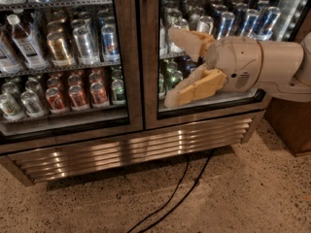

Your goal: Open left fridge door

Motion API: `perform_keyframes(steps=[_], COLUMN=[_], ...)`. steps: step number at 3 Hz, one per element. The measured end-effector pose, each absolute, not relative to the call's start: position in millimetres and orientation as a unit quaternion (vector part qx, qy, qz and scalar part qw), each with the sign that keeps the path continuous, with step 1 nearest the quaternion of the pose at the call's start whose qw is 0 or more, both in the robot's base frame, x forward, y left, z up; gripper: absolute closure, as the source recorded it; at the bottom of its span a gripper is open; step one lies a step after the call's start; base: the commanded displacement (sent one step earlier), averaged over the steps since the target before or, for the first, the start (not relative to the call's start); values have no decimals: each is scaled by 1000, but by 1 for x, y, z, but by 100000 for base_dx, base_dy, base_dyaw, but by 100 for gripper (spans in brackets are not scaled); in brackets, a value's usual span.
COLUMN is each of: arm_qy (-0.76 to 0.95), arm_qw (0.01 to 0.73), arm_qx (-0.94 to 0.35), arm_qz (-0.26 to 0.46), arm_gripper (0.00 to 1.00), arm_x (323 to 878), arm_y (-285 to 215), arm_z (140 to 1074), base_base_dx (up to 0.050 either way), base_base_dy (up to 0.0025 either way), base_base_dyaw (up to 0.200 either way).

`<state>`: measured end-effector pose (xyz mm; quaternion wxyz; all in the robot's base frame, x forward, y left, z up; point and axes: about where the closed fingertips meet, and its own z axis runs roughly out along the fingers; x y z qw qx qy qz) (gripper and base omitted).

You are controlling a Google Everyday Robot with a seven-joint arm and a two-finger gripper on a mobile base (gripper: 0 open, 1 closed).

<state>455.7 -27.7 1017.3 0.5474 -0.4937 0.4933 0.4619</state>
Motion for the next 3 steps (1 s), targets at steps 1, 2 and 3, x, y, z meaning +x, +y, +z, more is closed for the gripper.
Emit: perform_keyframes(steps=[1,2,3], arm_qy=[493,493,493], arm_qw=[547,547,547], arm_qx=[-494,-494,-494], arm_qz=[462,462,462], arm_gripper=[0,0,0], arm_x=[456,456,456], arm_y=[-28,-28,-28], arm_z=[1017,1017,1017], base_base_dx=[4652,4394,4953], base_base_dy=[-1,211,-2], base_base_dyaw=[30,9607,34])
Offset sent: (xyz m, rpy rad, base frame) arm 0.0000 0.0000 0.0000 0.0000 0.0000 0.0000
